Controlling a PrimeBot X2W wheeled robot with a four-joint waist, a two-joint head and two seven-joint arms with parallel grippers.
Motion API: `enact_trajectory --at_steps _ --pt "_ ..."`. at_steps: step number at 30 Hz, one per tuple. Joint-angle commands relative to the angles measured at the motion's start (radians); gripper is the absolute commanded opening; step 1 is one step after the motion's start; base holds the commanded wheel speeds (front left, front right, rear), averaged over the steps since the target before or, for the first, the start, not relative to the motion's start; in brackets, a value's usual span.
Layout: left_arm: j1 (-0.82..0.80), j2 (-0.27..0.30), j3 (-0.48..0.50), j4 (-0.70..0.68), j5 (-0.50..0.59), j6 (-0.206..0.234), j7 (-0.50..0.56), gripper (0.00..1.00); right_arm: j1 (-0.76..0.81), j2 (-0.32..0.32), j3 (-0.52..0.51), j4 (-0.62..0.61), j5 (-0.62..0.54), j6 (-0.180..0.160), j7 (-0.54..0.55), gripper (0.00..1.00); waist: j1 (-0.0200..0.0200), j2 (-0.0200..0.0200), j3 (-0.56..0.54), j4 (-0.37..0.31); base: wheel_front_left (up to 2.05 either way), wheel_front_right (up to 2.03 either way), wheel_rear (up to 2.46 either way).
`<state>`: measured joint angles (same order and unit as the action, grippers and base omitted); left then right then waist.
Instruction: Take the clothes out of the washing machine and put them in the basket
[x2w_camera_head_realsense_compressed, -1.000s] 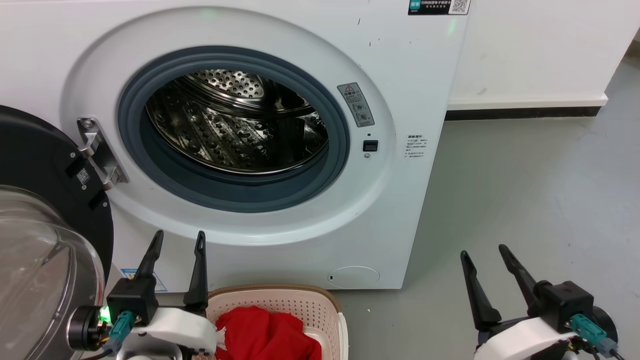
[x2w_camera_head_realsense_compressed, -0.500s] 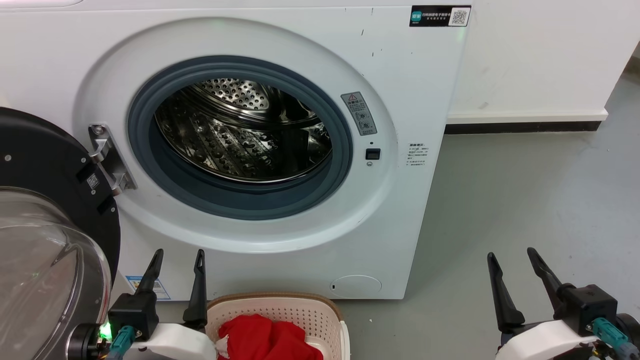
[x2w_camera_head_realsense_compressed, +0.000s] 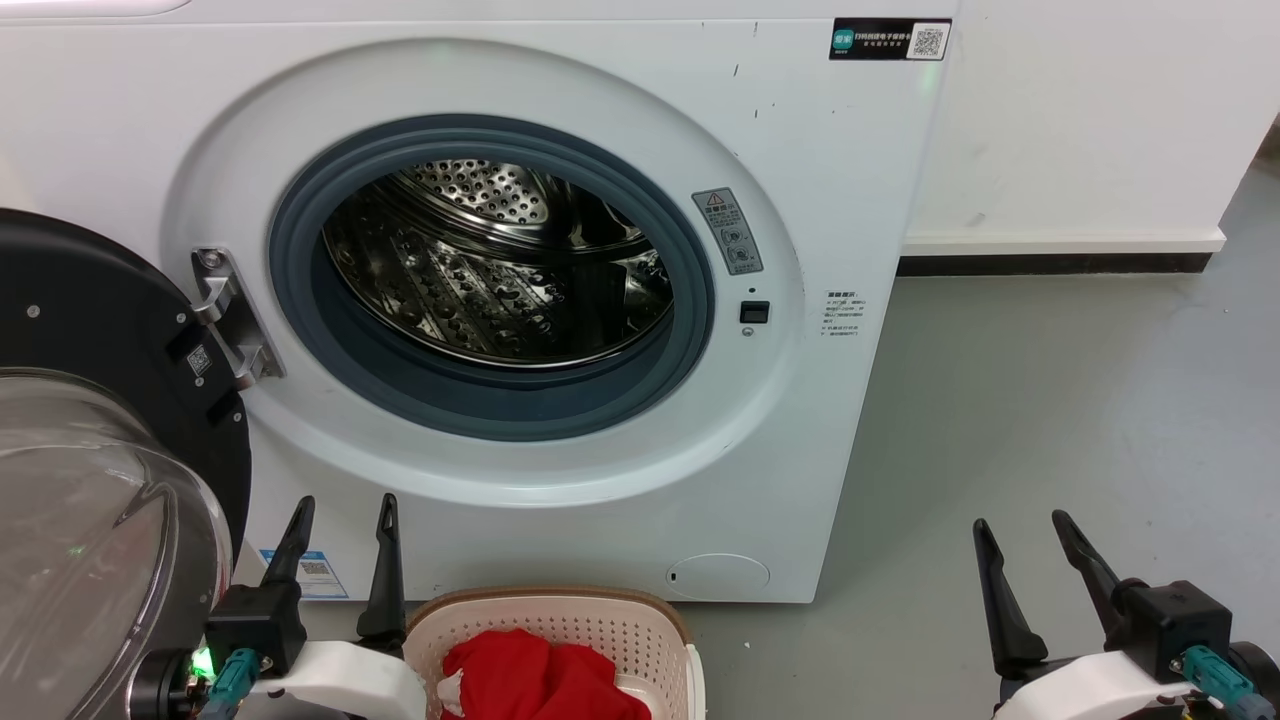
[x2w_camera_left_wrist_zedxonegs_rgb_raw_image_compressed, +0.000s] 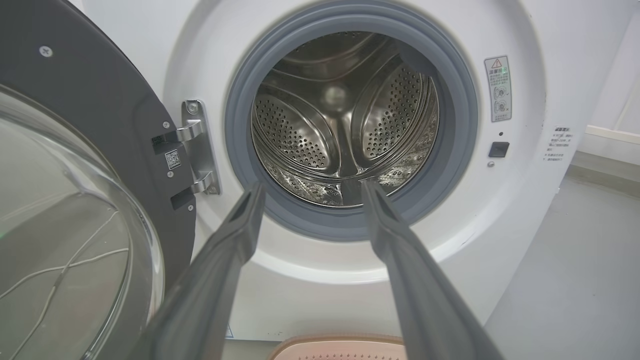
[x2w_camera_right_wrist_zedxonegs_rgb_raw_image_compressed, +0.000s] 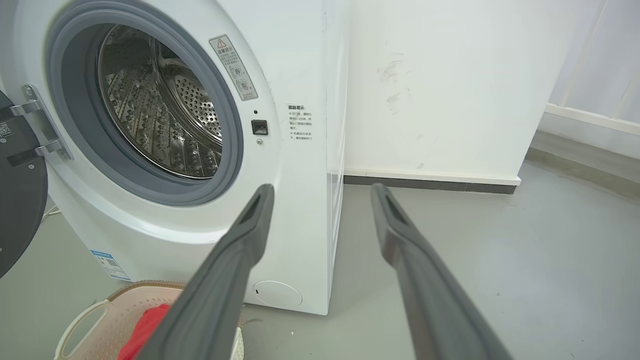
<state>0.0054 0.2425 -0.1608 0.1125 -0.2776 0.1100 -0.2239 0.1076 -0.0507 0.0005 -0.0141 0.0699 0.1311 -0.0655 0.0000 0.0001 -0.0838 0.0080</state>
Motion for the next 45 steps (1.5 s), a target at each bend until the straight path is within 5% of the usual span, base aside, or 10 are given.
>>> enact_trajectory --at_steps 1,26,27,45 --pt "-0.016 -0.004 0.004 0.005 -0.005 0.004 -0.011 1.00 0.008 0.001 0.002 0.004 0.002 -0.001 -0.005 1.00 0.0000 -0.0001 0.002 0.002 0.00 0.00 0.00" --pt "-0.046 -0.022 0.002 0.076 0.048 -0.021 -0.043 1.00 -0.010 0.001 -0.011 0.023 0.013 -0.001 -0.016 1.00 0.0000 -0.0001 0.007 0.018 0.00 0.00 0.00" --pt "-0.035 -0.023 0.001 0.077 0.045 -0.022 -0.036 0.00 -0.001 0.000 -0.011 0.022 0.011 0.000 -0.013 0.00 0.0000 -0.0001 0.007 0.018 0.00 0.00 0.00" --pt "-0.041 -0.063 0.055 0.108 -0.221 -0.065 0.041 0.00 -0.039 -0.006 -0.021 0.086 0.315 0.000 0.019 0.00 0.0001 -0.0001 0.016 0.015 0.00 0.00 0.00"
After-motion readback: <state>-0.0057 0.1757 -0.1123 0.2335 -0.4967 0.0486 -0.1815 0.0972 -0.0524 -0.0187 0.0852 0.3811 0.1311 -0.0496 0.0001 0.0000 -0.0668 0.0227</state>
